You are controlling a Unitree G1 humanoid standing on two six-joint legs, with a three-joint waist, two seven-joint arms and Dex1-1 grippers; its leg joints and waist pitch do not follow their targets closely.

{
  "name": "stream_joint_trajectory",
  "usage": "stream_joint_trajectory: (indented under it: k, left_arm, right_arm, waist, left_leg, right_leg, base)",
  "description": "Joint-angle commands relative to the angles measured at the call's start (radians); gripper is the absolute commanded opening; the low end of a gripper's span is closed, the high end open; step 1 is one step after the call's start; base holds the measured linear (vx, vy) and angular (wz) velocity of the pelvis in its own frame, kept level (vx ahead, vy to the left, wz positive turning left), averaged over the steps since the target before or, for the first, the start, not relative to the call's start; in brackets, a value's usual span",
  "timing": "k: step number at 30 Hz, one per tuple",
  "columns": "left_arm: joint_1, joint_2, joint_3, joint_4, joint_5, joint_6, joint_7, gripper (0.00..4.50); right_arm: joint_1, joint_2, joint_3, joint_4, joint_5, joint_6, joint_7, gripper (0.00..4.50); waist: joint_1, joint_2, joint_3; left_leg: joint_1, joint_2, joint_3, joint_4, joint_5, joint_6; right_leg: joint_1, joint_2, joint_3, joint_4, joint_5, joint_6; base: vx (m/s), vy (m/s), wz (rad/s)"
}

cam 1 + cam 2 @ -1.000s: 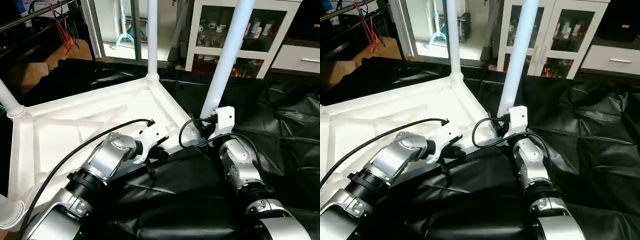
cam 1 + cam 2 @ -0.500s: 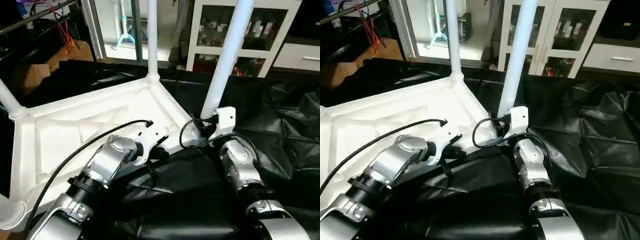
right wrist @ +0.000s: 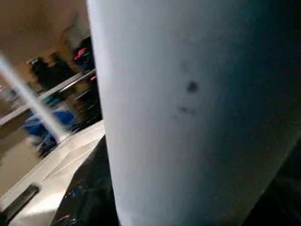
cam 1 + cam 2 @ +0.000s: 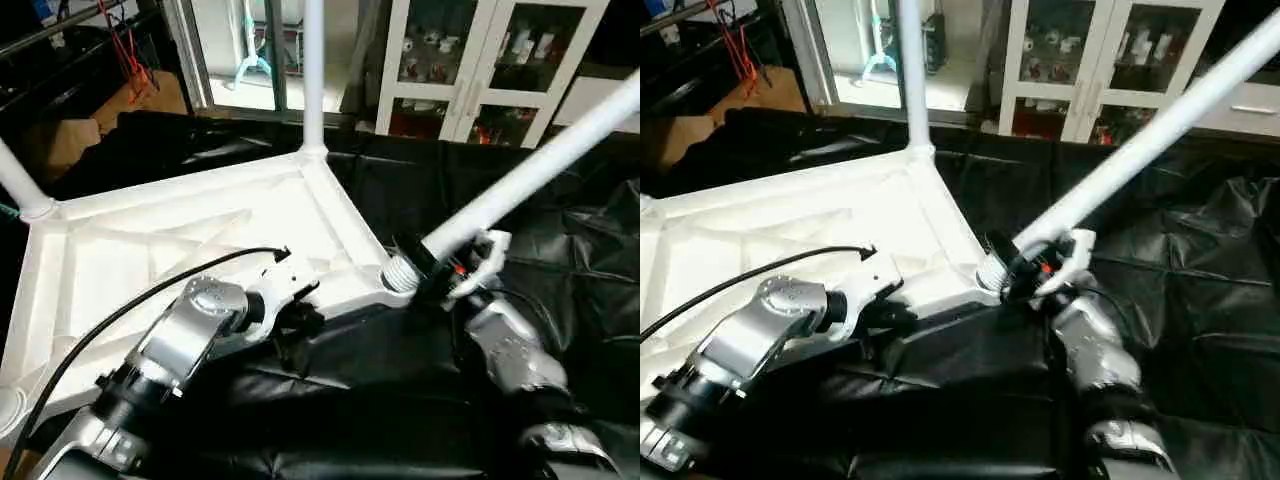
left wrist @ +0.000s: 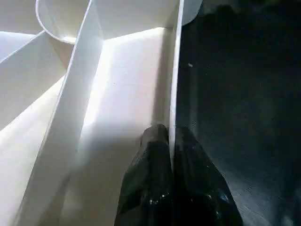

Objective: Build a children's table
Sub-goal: Insert table leg to table base

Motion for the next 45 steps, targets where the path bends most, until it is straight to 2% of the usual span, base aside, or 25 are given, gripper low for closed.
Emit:
stream_joint_trajectory:
  k: [1, 2, 3, 6, 7, 8, 9, 10, 13, 14, 15, 16, 18, 20, 22, 23, 24, 25, 27, 29, 31, 35, 38, 41, 45]
  left_arm:
    - [0.024, 0.04, 0.069, 0.037, 0.003, 0.017, 0.051, 0.0]
    - [0.024, 0.04, 0.069, 0.037, 0.003, 0.017, 0.051, 0.0]
    - [0.026, 0.043, 0.067, 0.029, 0.002, 0.018, 0.049, 0.0]
    - [0.027, 0.044, 0.065, 0.025, 0.002, 0.019, 0.048, 0.0]
    - [0.029, 0.048, 0.062, 0.021, 0.004, 0.019, 0.046, 0.0]
    - [0.029, 0.053, 0.061, 0.019, 0.007, 0.019, 0.044, 0.0]
    - [0.03, 0.055, 0.061, 0.017, 0.008, 0.019, 0.044, 0.0]
    - [0.031, 0.058, 0.06, 0.013, 0.009, 0.02, 0.042, 0.0]
    - [0.033, 0.059, 0.061, 0.009, 0.009, 0.024, 0.042, 0.0]
    - [0.033, 0.06, 0.06, 0.006, 0.008, 0.024, 0.04, 0.0]
    - [0.033, 0.062, 0.059, 0.004, 0.006, 0.024, 0.04, 0.0]
    - [0.033, 0.062, 0.059, 0.004, 0.003, 0.019, 0.035, 0.0]
    - [0.033, 0.065, 0.055, 0.003, -0.002, 0.007, 0.022, 0.0]
    - [0.035, 0.067, 0.053, 0.001, -0.005, -0.001, 0.015, 0.0]
    - [0.039, 0.071, 0.049, -0.007, -0.011, -0.003, 0.003, 0.0]
    - [0.042, 0.074, 0.044, -0.013, -0.012, -0.011, -0.006, 0.0]
    - [0.042, 0.074, 0.044, -0.013, -0.012, -0.011, -0.006, 0.0]
    - [0.048, 0.08, 0.038, -0.02, -0.011, -0.032, -0.021, 0.0]
    - [0.048, 0.08, 0.038, -0.02, -0.011, -0.032, -0.021, 0.0]
    - [0.064, 0.087, 0.027, -0.038, -0.021, -0.075, -0.056, 0.0]
    - [0.078, 0.098, 0.01, -0.061, -0.031, -0.096, -0.089, 0.0]
    - [0.083, 0.108, -0.007, -0.073, -0.033, -0.118, -0.116, 0.0]
    - [0.086, 0.113, -0.01, -0.078, -0.033, -0.131, -0.128, 0.0]
    - [0.084, 0.113, -0.005, -0.072, -0.024, -0.142, -0.129, 0.0]
    - [0.084, 0.115, -0.003, -0.069, -0.019, -0.146, -0.131, 0.0]
  right_arm:
    - [0.082, -0.063, 0.083, -0.014, -0.102, -0.009, 0.083, 1.95]
    - [0.082, -0.063, 0.083, -0.014, -0.102, -0.009, 0.083, 1.95]
    - [0.096, -0.081, 0.121, -0.024, -0.141, -0.033, 0.109, 1.95]
    - [0.103, -0.092, 0.143, -0.029, -0.164, -0.047, 0.123, 1.95]
    - [0.114, -0.119, 0.183, -0.027, -0.21, -0.093, 0.154, 1.95]
    - [0.118, -0.154, 0.22, -0.015, -0.263, -0.146, 0.183, 1.95]
    - [0.12, -0.169, 0.232, -0.012, -0.283, -0.162, 0.192, 1.95]
    - [0.121, -0.189, 0.25, -0.004, -0.309, -0.182, 0.208, 1.95]
    - [0.123, -0.208, 0.264, 0.008, -0.33, -0.195, 0.217, 1.95]
    - [0.12, -0.212, 0.267, 0.026, -0.335, -0.204, 0.208, 1.95]
    - [0.12, -0.213, 0.268, 0.037, -0.338, -0.208, 0.199, 1.94]
    - [0.113, -0.204, 0.251, 0.054, -0.324, -0.205, 0.188, 1.94]
    - [0.083, -0.161, 0.173, 0.063, -0.24, -0.155, 0.152, 1.94]
    - [0.069, -0.144, 0.14, 0.059, -0.194, -0.125, 0.146, 1.94]
    - [0.048, -0.121, 0.096, 0.025, -0.114, -0.073, 0.155, 1.94]
    - [0.035, -0.112, 0.072, -0.003, -0.062, -0.035, 0.178, 1.94]
    - [0.035, -0.112, 0.072, -0.003, -0.062, -0.035, 0.178, 1.94]
    - [0.009, -0.096, 0.033, -0.039, 0.005, 0.0, 0.192, 1.94]
    - [0.009, -0.096, 0.033, -0.039, 0.005, 0.0, 0.192, 1.94]
    - [-0.027, -0.069, -0.007, -0.068, 0.061, -0.022, 0.158, 1.94]
    - [-0.047, -0.049, -0.016, -0.089, 0.063, -0.026, 0.151, 1.94]
    - [-0.041, -0.04, 0.053, -0.059, -0.031, -0.084, 0.188, 1.94]
    - [-0.04, -0.035, 0.08, -0.03, -0.063, -0.112, 0.202, 1.94]
    - [-0.026, -0.034, 0.104, -0.015, -0.079, -0.1, 0.228, 1.94]
    - [-0.011, -0.047, 0.124, 0.002, -0.113, -0.132, 0.246, 1.94]
  waist:
    - [0.008, -0.016, -0.032]
    - [0.009, -0.016, -0.031]
    - [0.008, -0.018, -0.027]
    - [0.002, -0.016, -0.02]
    - [-0.002, -0.022, -0.02]
    - [-0.002, -0.022, -0.021]
    - [-0.003, -0.027, -0.022]
    - [-0.003, -0.027, -0.022]
    - [-0.007, -0.026, -0.026]
    - [-0.012, -0.033, -0.028]
    - [-0.013, -0.03, -0.028]
    - [-0.014, -0.029, -0.028]
    - [-0.016, -0.027, -0.028]
    - [-0.017, -0.027, -0.03]
    - [-0.016, -0.027, -0.032]
    - [-0.015, -0.027, -0.033]
    - [-0.015, -0.028, -0.035]
    - [-0.013, -0.028, -0.037]
    - [-0.011, -0.028, -0.042]
    - [-0.006, -0.029, -0.045]
    - [-0.001, -0.026, -0.043]
    - [0.016, -0.023, -0.039]
    - [0.025, -0.023, -0.04]
    - [0.03, -0.024, -0.043]
    - [0.035, -0.025, -0.045]
  left_leg:
    - [0.003, 0.06, -0.021, -0.048, 0.095, 0.211]
    - [0.002, 0.061, -0.021, -0.048, 0.079, 0.207]
    - [0.002, 0.06, -0.02, -0.05, 0.047, 0.194]
    - [0.0, 0.061, -0.02, -0.057, -0.011, 0.157]
    - [0.0, 0.061, -0.02, -0.059, -0.026, 0.144]
    - [-0.001, 0.06, -0.02, -0.057, -0.024, 0.137]
    - [-0.003, 0.057, -0.02, -0.053, -0.011, 0.139]
    - [-0.002, 0.055, -0.018, -0.052, -0.005, 0.142]
    - [-0.002, 0.052, -0.016, -0.045, 0.021, 0.151]
    - [-0.009, 0.052, -0.019, -0.046, 0.044, 0.165]
    - [-0.003, 0.052, -0.02, -0.044, 0.054, 0.18]
    - [-0.003, 0.053, -0.019, -0.043, 0.053, 0.187]
    - [-0.002, 0.056, -0.02, -0.045, 0.055, 0.196]
    - [0.001, 0.06, -0.022, -0.045, 0.06, 0.197]
    - [0.001, 0.06, -0.022, -0.043, 0.075, 0.205]
    - [0.001, 0.059, -0.022, -0.04, 0.09, 0.212]
    - [0.0, 0.059, -0.022, -0.038, 0.1, 0.217]
    - [-0.001, 0.058, -0.022, -0.035, 0.122, 0.226]
    - [-0.003, 0.056, -0.023, -0.031, 0.16, 0.241]
    - [-0.005, 0.053, -0.022, -0.024, 0.199, 0.25]
    - [-0.003, 0.054, -0.02, -0.024, 0.187, 0.246]
    - [0.003, 0.057, -0.016, -0.026, 0.143, 0.209]
    - [0.003, 0.056, -0.016, -0.026, 0.148, 0.196]
    - [0.002, 0.053, -0.016, -0.022, 0.179, 0.202]
    - [-0.001, 0.05, -0.016, -0.02, 0.182, 0.202]
  right_leg:
    - [0.036, -0.085, 0.037, -0.049, 0.36, -0.27]
    - [0.034, -0.086, 0.036, -0.051, 0.333, -0.27]
    - [0.034, -0.084, 0.036, -0.055, 0.275, -0.266]
    - [0.032, -0.085, 0.039, -0.066, 0.145, -0.265]
    - [0.033, -0.085, 0.041, -0.068, 0.114, -0.268]
    - [0.034, -0.083, 0.04, -0.068, 0.111, -0.267]
    - [0.036, -0.083, 0.04, -0.066, 0.127, -0.266]
    - [0.035, -0.082, 0.041, -0.067, 0.136, -0.266]
    - [0.034, -0.08, 0.043, -0.064, 0.184, -0.284]
    - [0.041, -0.079, 0.041, -0.055, 0.247, -0.282]
    - [0.037, -0.078, 0.039, -0.054, 0.272, -0.287]
    - [0.037, -0.079, 0.04, -0.053, 0.279, -0.29]
    - [0.036, -0.081, 0.041, -0.051, 0.284, -0.305]
    - [0.034, -0.08, 0.039, -0.049, 0.288, -0.314]
    - [0.037, -0.081, 0.04, -0.046, 0.31, -0.321]
    - [0.039, -0.08, 0.04, -0.042, 0.336, -0.323]
    - [0.041, -0.081, 0.041, -0.04, 0.355, -0.322]
    - [0.041, -0.081, 0.04, -0.036, 0.39, -0.322]
    - [0.043, -0.08, 0.039, -0.027, 0.455, -0.315]
    - [0.042, -0.076, 0.039, -0.019, 0.521, -0.3]
    - [0.035, -0.077, 0.039, -0.018, 0.521, -0.293]
    - [0.028, -0.076, 0.039, -0.021, 0.421, -0.292]
    - [0.03, -0.075, 0.039, -0.019, 0.414, -0.29]
    - [0.033, -0.073, 0.04, -0.012, 0.462, -0.286]
    - [0.035, -0.073, 0.038, -0.01, 0.495, -0.272]
  base:
    - [0.0, 0.0, 0.0]
    - [0.0, 0.0, 0.0]
    - [0.0, 0.0, 0.0]
    - [0.0, 0.0, 0.0]
    - [0.0, 0.0, 0.0]
    - [0.0, 0.0, 0.0]
    - [0.0, 0.0, 0.0]
    - [0.0, 0.0, 0.0]
    - [0.0, 0.0, 0.0]
    - [0.0, 0.0, 0.0]
    - [0.0, 0.0, 0.0]
    - [0.0, 0.0, 0.0]
    - [0.0, 0.0, 0.0]
    - [0.0, 0.0, 0.0]
    - [0.0, 0.0, 0.0]
    - [0.0, 0.0, 0.0]
    - [0.0, 0.0, 0.0]
    - [0.0, 0.0, 0.0]
    - [0.0, 0.0, 0.0]
    - [0.0, 0.0, 0.0]
    - [0.0, 0.0, 0.0]
    - [0.0, 0.0, 0.0]
    - [0.0, 0.0, 0.0]
    - [0.0, 0.0, 0.0]
    - [0.0, 0.0, 0.0]
